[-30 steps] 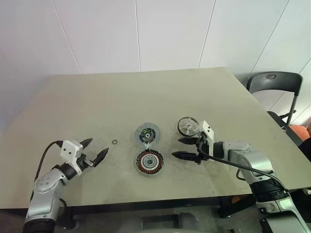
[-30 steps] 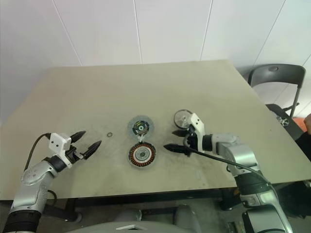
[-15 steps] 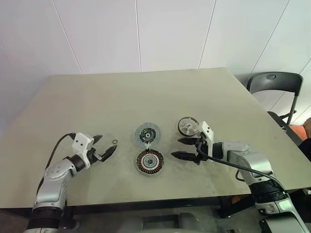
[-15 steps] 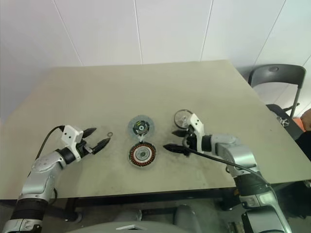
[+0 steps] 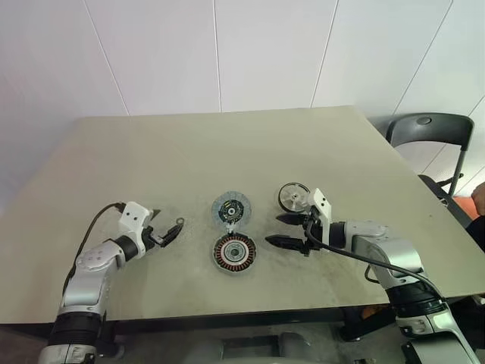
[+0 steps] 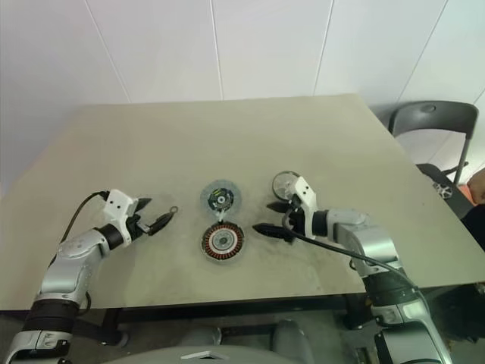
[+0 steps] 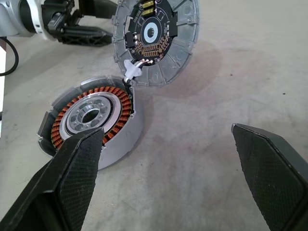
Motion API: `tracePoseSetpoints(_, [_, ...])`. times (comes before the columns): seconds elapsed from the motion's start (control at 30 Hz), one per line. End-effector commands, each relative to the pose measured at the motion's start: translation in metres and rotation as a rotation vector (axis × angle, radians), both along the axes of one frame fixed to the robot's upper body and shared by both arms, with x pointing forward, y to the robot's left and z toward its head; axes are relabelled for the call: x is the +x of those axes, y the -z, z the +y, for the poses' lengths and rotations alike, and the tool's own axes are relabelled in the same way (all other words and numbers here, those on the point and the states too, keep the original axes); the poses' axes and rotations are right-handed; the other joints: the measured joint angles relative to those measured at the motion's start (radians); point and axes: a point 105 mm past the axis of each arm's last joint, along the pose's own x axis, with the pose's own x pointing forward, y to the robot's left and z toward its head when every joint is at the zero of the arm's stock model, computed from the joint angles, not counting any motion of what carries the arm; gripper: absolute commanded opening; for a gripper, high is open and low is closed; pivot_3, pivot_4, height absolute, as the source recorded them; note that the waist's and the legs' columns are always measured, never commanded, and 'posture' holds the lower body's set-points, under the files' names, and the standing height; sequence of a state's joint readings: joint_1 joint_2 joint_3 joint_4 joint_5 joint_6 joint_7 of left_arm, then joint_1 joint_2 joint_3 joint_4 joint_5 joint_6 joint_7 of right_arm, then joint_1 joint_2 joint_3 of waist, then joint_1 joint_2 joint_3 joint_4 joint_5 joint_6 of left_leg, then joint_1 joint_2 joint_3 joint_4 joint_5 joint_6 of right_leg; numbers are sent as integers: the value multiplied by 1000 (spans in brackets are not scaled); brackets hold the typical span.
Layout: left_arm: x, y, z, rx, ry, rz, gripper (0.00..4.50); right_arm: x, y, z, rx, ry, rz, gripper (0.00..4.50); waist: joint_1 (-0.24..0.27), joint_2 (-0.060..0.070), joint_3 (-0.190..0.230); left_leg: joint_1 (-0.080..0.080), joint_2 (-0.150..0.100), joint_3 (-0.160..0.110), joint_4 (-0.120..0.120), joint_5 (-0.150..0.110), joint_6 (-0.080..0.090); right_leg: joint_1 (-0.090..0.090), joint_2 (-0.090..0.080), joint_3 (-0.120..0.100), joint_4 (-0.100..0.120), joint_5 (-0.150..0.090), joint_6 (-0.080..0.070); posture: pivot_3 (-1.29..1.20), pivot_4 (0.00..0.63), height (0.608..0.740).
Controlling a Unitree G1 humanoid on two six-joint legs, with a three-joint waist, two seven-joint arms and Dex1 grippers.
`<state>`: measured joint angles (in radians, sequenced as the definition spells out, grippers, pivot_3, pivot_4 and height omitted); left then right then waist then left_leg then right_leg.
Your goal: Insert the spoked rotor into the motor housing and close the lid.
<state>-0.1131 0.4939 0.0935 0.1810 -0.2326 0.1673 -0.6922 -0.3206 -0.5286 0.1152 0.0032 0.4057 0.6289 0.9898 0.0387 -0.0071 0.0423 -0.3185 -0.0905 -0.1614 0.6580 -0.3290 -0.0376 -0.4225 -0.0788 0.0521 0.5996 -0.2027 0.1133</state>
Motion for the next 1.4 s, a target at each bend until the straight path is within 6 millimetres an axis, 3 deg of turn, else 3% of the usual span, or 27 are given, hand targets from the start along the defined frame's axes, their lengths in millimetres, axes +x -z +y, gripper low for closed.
tracePoseSetpoints(0.03, [6,-7,-3,3,13,-36,4500,3,-15,6,25,-16,-65,4460,0,0,0,0,0,0,0,0,0,0,0,0,0,0,0,0,0,740])
tracePoseSetpoints(0.37, [15,5,6,6,-47,6,4500,4,-16,5,23,-4,-71,4460,1,0,0,0,0,0,1,0,0,0,0,0,0,0,0,0,0,740])
tracePoseSetpoints(0.5, [19,-3,-7,-36,-11,-34,4500,5,-15,6,24,-3,-72,4460,0,0,0,0,0,0,3,0,0,1,0,0,0,1,0,0,0,740])
tracePoseSetpoints(0.67, [22,0,-12,-33,-1,-25,4500,5,-15,7,26,-1,-74,4460,0,0,0,0,0,0,4,0,0,2,0,0,0,1,1,0,0,740])
tracePoseSetpoints(1.33, [25,8,-3,-8,-22,43,4500,11,-18,3,22,29,-99,4460,-1,0,0,0,0,0,4,0,0,2,0,0,0,2,1,0,0,740])
tracePoseSetpoints(1.4, [25,9,-4,-9,-20,48,4125,11,-17,2,20,31,-101,4500,-1,0,0,0,0,0,4,0,0,2,0,0,0,2,1,0,0,740])
